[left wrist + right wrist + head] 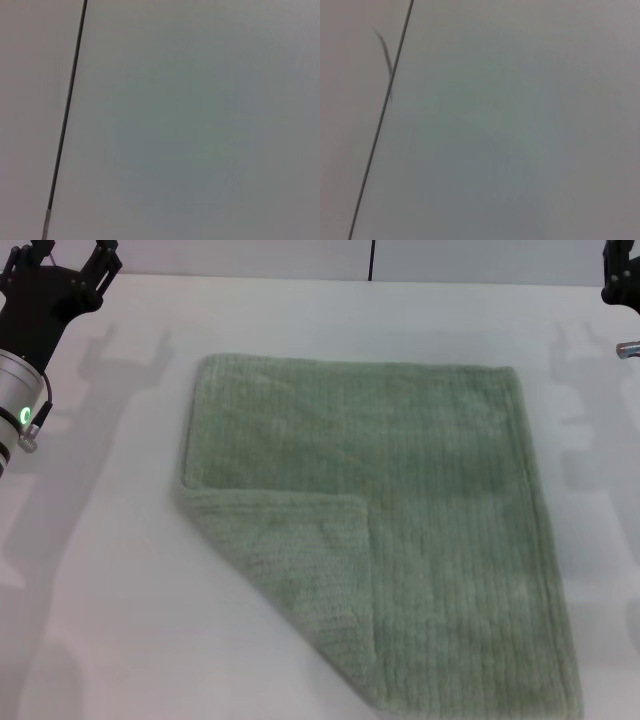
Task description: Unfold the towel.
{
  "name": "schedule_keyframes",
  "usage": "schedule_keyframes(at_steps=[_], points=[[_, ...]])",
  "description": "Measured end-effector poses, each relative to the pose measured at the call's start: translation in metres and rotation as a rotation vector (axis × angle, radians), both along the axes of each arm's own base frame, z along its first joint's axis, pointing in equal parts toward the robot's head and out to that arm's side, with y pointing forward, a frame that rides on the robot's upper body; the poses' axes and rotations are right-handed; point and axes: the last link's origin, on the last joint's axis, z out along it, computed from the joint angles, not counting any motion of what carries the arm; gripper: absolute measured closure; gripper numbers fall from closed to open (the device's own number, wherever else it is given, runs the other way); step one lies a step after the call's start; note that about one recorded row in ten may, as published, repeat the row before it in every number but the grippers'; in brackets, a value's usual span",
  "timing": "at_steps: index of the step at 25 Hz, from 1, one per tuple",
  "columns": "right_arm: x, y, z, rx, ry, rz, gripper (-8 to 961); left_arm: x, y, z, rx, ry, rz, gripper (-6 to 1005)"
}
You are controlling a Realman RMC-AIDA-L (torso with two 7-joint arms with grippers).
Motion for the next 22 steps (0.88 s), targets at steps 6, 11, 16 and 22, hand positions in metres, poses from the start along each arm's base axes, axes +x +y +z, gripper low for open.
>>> schedule_keyframes(at_steps=[6, 11, 16, 22], points=[[-0.0025, -0.0023, 0.0023, 0.013, 0.02, 0.026, 650, 0.0006, 0.0, 0.0002, 0.002, -0.001, -0.003, 199], [-0.0044, -0.0063, 0.0041, 0.02, 0.025, 0.063, 759, 0.0009, 0.0, 0.0004, 0.003, -0.001, -0.006, 199], [-0.0026, -0.0062, 0.004, 0.018, 0.026, 0.054, 784, 0.0009, 0.0, 0.0005, 0.003, -0.001, -0.006, 199], [-0.0009, -0.0067, 0.0044, 0.02, 0.028, 0.047, 607, 0.0006, -0.0005, 0.0009, 0.004, -0.002, -0.006, 199]])
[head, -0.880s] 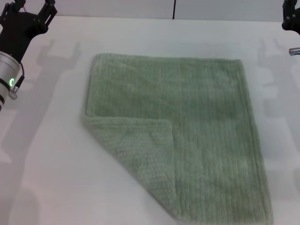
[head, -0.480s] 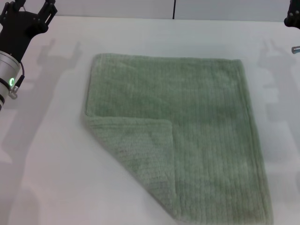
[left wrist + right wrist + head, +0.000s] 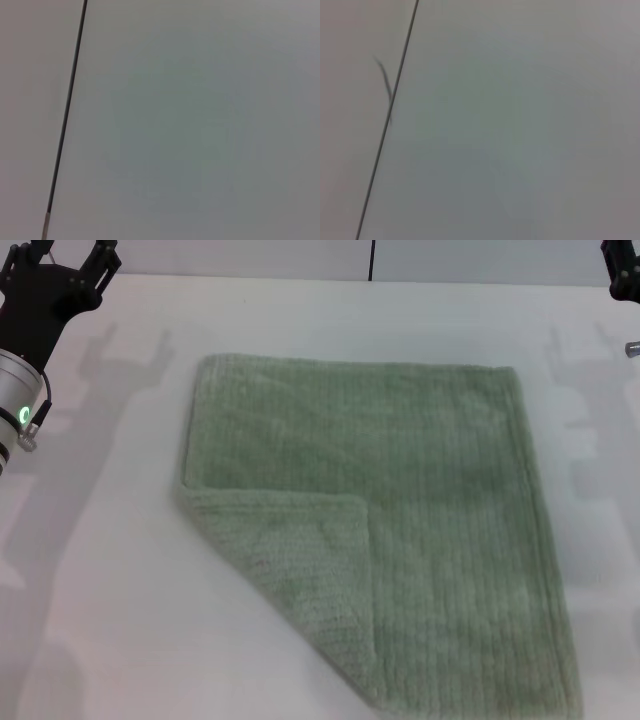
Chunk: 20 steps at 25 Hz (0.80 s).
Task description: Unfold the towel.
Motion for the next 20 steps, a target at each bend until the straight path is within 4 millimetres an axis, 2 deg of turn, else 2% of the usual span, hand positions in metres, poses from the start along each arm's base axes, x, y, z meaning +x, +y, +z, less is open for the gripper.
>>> schedule_keyframes(at_steps=[1, 3, 9, 20], points=[[0.0005, 0.0, 0.0, 0.0, -0.001, -0.002, 571, -0.0001, -0.0001, 0.0, 0.0, -0.001, 0.0, 199], [0.0011, 0.0, 0.0002, 0.0, -0.001, -0.005, 337, -0.0004, -0.0005, 0.0001, 0.0, -0.004, 0.001, 199], [0.0044, -0.0023, -0.0003, 0.0, -0.002, -0.015, 342, -0.0007, -0.0017, 0.0012, 0.005, -0.006, -0.004, 199], [0.0026, 0.0006, -0.0051, -0.029, -0.011, -0.022, 528, -0.0008, -0.0025, 0.0011, 0.006, -0.007, -0.006, 200]])
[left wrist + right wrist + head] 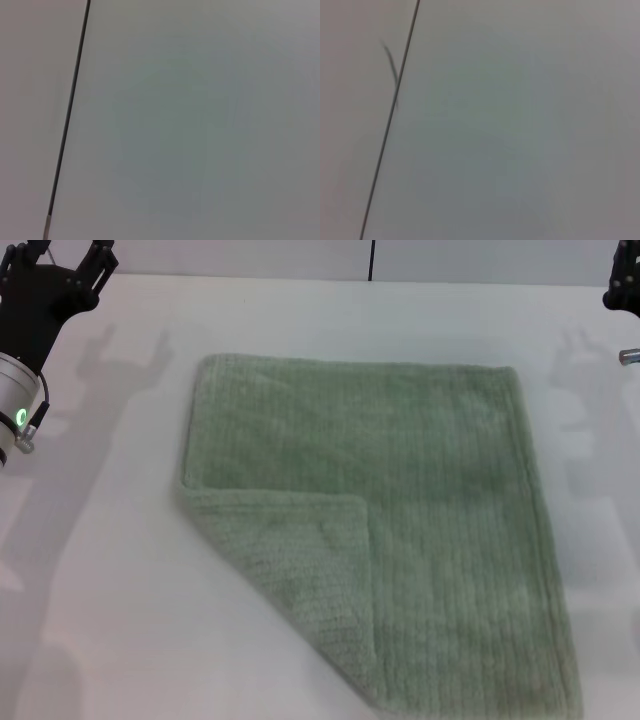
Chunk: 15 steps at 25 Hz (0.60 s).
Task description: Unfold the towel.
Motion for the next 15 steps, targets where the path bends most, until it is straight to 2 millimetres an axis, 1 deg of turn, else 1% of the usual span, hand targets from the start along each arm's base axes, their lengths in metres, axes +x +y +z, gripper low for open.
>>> schedule_keyframes(at_steps=[4, 7, 8, 10, 11, 12, 13, 15], points=[[-0.004, 0.003, -0.005, -0.032, 0.014, -0.01, 713, 0.0, 0.0, 0.0, 0.001, 0.001, 0.0, 200], [-0.015, 0.008, -0.015, -0.087, 0.033, -0.03, 838, 0.0, 0.0, 0.0, 0.001, 0.003, -0.001, 200], [-0.015, 0.008, -0.015, -0.087, 0.033, -0.03, 877, 0.0, 0.0, 0.0, 0.001, 0.003, -0.001, 200], [-0.021, 0.011, -0.018, -0.109, 0.016, -0.042, 956, 0.0, 0.001, 0.001, 0.004, 0.007, -0.002, 200], [-0.025, 0.013, -0.02, -0.124, -0.005, -0.055, 956, 0.0, 0.0, 0.001, 0.004, 0.008, -0.001, 200], [-0.035, 0.019, -0.023, -0.155, -0.055, -0.082, 955, 0.0, 0.0, 0.001, 0.004, 0.008, -0.001, 200], [-0.035, 0.019, -0.023, -0.155, -0.055, -0.082, 955, 0.0, 0.0, 0.001, 0.004, 0.008, -0.001, 200], [-0.046, 0.024, -0.022, -0.195, -0.094, -0.11, 954, 0.0, 0.001, 0.002, 0.005, 0.009, 0.0, 200]])
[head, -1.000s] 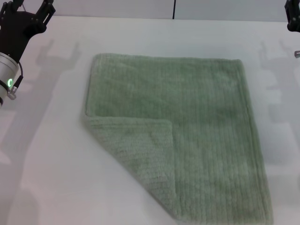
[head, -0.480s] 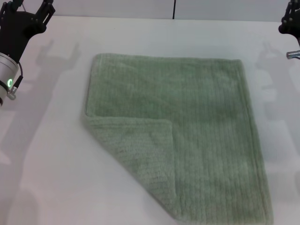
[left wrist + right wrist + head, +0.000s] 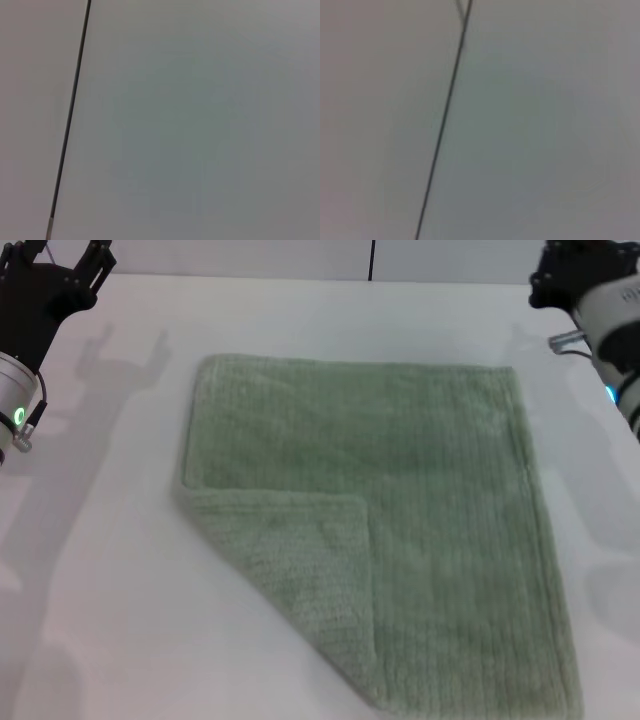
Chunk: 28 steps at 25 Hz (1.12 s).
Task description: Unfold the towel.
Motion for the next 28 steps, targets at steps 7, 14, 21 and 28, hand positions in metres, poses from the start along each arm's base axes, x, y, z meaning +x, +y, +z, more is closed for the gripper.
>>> schedule_keyframes(at_steps=[7, 14, 21, 28], points=[[-0.031, 0.011, 0.013, -0.296, -0.017, -0.116, 954, 0.0, 0.0, 0.0, -0.001, 0.002, 0.003, 200], [-0.048, 0.013, 0.04, -0.581, 0.001, -0.23, 954, 0.002, 0.0, 0.001, 0.004, -0.011, -0.012, 200], [-0.053, 0.023, 0.055, -0.776, -0.033, -0.344, 954, 0.009, -0.001, 0.004, 0.02, -0.033, -0.059, 200], [-0.044, 0.043, 0.042, -0.931, -0.159, -0.423, 954, 0.012, 0.001, 0.003, 0.005, -0.047, -0.068, 200]])
